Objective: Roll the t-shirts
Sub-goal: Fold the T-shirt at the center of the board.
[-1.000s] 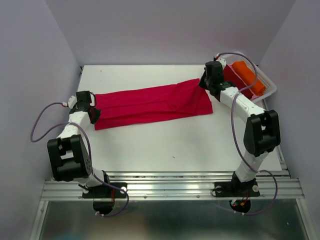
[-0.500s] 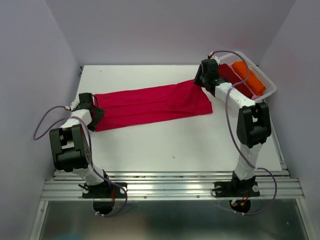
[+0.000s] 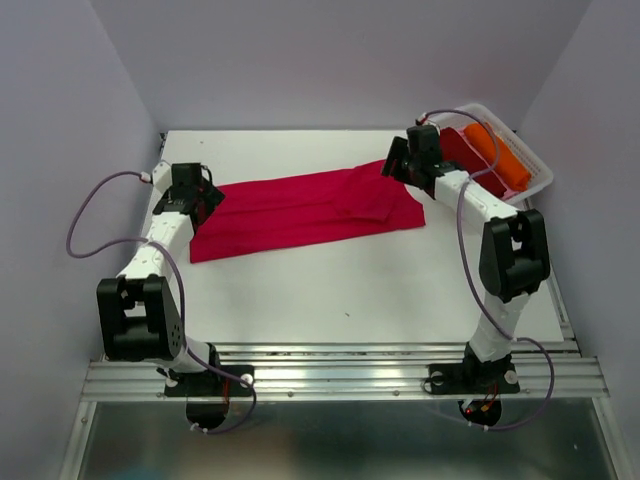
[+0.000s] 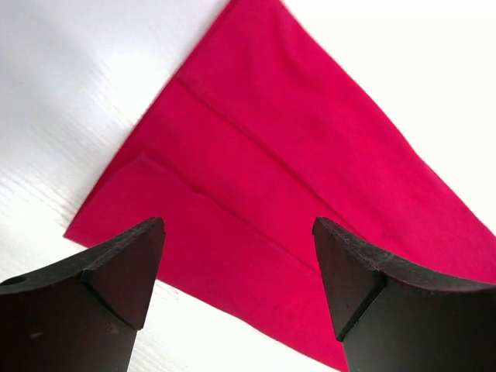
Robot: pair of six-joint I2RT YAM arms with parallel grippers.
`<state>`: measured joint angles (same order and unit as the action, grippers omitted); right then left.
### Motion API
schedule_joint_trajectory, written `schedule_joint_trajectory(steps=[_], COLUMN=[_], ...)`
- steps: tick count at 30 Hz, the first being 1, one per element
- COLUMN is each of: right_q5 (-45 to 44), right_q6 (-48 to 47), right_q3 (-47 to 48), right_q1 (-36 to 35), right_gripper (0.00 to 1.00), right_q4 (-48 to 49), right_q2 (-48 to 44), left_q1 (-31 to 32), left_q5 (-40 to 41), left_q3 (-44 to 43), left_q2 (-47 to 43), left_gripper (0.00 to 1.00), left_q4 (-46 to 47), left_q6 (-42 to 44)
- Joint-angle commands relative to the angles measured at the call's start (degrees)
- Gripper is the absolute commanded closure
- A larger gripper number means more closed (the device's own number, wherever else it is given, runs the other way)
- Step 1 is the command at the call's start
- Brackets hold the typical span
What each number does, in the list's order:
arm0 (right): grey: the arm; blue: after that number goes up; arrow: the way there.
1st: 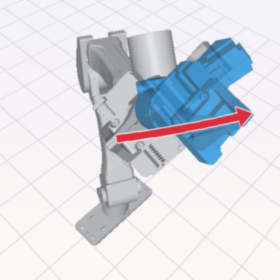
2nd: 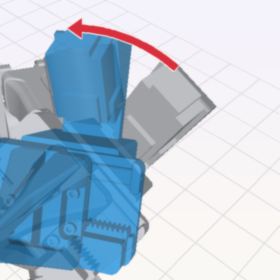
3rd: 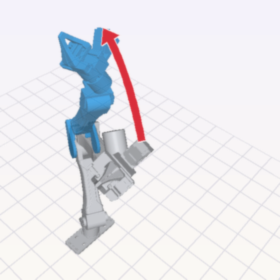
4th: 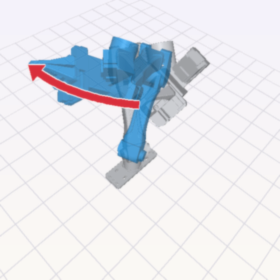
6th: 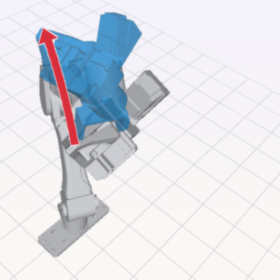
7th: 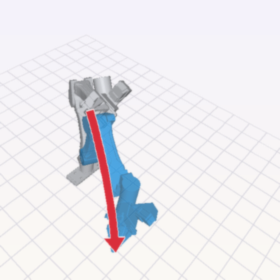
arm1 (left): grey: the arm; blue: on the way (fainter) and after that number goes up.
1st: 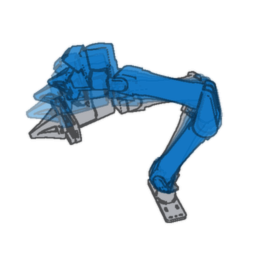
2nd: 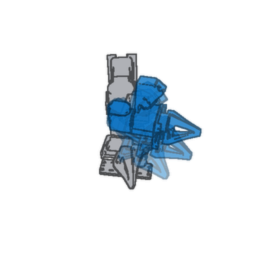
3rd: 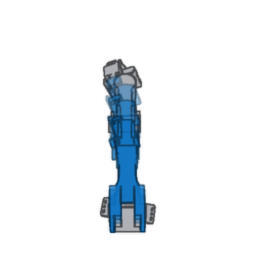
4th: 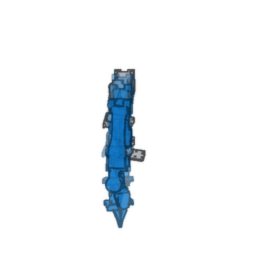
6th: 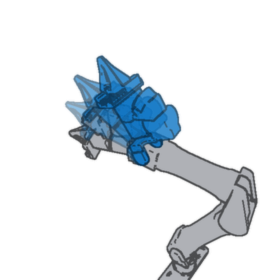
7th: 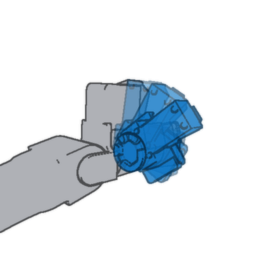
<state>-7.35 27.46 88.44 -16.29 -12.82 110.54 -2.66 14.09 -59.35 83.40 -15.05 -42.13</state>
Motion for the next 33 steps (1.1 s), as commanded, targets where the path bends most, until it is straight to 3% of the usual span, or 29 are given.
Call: schedule_joint_trajectory(steps=[1, 10, 33], right_q5=[4.79, 11.22, 17.81], right_q6=[3.64, 10.06, 12.17], right_q3=[-6.08, -18.12, -20.42], right_q1=[0.65, 1.18, 1.18], right_gripper=[0.36, 0.41, 0.49], right_q4=[1.04, 5.52, 9.92], right_q2=[-5.16, -7.18, -4.2], left_q1=[4.84, 7.49, 8.37], left_q5=[4.28, 0.94, 0.85], left_q3=[-2.0, 1.34, 2.05], left_q2=[-1.74, -1.83, -1.83], left_gripper=[0.11, 0.11, 0.12], left_q4=[-1.65, -0.77, -0.51], left_q6=[4.33, 4.69, 4.78])
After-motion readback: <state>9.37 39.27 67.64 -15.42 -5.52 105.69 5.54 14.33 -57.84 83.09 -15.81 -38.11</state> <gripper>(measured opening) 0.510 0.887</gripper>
